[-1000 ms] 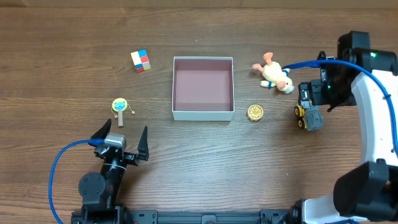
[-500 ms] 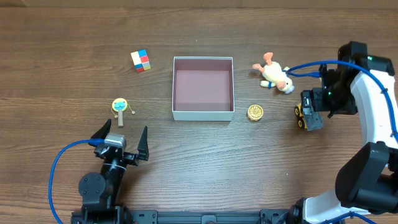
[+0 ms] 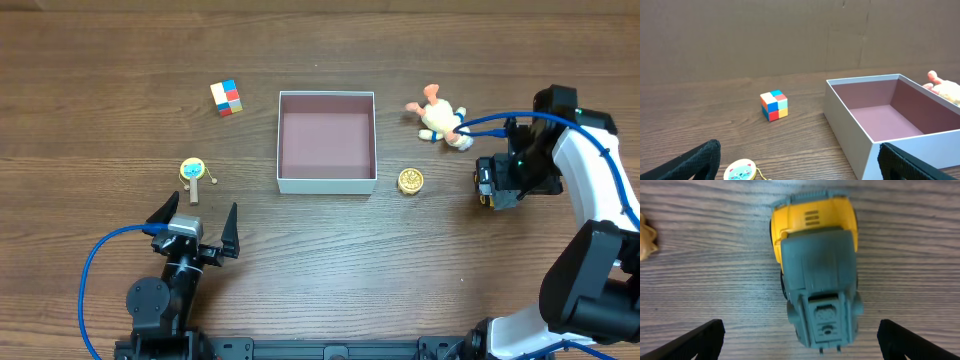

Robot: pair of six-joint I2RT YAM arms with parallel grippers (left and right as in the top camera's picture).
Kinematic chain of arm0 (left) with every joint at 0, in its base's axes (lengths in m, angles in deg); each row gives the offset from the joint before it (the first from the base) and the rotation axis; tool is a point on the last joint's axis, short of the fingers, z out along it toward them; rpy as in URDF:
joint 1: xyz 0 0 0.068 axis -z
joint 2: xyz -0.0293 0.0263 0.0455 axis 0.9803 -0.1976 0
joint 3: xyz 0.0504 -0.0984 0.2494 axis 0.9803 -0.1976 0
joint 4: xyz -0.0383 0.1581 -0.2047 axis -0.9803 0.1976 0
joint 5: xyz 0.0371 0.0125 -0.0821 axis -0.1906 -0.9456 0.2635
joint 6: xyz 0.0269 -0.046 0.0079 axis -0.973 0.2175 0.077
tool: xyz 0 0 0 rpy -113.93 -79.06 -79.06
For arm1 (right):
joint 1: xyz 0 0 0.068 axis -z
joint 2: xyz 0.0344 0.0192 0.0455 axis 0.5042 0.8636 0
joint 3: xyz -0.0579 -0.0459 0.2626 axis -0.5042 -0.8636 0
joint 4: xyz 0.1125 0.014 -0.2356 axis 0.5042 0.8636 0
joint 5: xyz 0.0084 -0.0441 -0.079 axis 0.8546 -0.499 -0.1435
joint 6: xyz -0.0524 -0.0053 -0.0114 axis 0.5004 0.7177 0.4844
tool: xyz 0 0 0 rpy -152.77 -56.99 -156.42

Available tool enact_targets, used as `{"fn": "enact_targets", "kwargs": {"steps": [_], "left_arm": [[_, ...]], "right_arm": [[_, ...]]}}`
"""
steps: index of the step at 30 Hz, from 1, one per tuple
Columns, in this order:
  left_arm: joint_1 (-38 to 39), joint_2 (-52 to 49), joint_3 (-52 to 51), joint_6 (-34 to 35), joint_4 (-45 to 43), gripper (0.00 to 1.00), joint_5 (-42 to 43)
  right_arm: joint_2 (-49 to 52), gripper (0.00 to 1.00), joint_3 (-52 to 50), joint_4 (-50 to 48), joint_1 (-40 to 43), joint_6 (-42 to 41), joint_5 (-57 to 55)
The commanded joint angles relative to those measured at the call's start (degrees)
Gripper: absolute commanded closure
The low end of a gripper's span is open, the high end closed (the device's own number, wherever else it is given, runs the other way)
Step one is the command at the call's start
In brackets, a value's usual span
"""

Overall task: Pack container
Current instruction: 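Move right gripper over the yellow-teal toy truck and grasp it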

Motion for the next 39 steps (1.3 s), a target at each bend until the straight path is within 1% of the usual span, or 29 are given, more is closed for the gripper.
{"fn": "enact_targets", "kwargs": {"steps": [1,7,14,22,28,30,33,39], "left_arm": [[-0.33,0.57,-0.22,-1.07,-0.11,0.0,-0.13],[-0.33,0.59,-0.22,-1.07,-0.09,0.0,-0.13],[-0.33,0.59,-0.22,-1.07,-0.11,0.0,-0.13],[-0.33,0.57,-0.22,-1.07,-0.09,0.0,-0.13],[-0.33,0.59,-0.22,-1.07,-0.11,0.0,-0.13],[-0.33,0.57,-0.22,-1.07,-0.09,0.0,-0.13],[-0.33,0.57,-0.22,-1.07,-0.11,0.0,-0.13],[-0.33,0.57,-0.22,-1.07,-0.09,0.0,-0.13]], "right_arm": [[0.17,0.0,-1.31,-1.95,0.11,0.46,-1.11],[0.76,0.0,-2.4,-3.63,0.13,1.99,-1.77],[3.82,0.0,-3.41,-6.73,0.22,3.45,-1.7],[3.96,0.01,-3.41,-7.41,0.22,4.74,-2.05],[3.96,0.11,-3.41,-7.78,0.22,4.72,-3.06],[3.96,0.16,-3.41,-7.87,0.22,4.72,-3.1],[3.96,0.2,-3.39,-8.09,0.22,4.7,-3.08],[3.96,0.35,-3.39,-8.22,0.22,4.7,-3.08]]}}
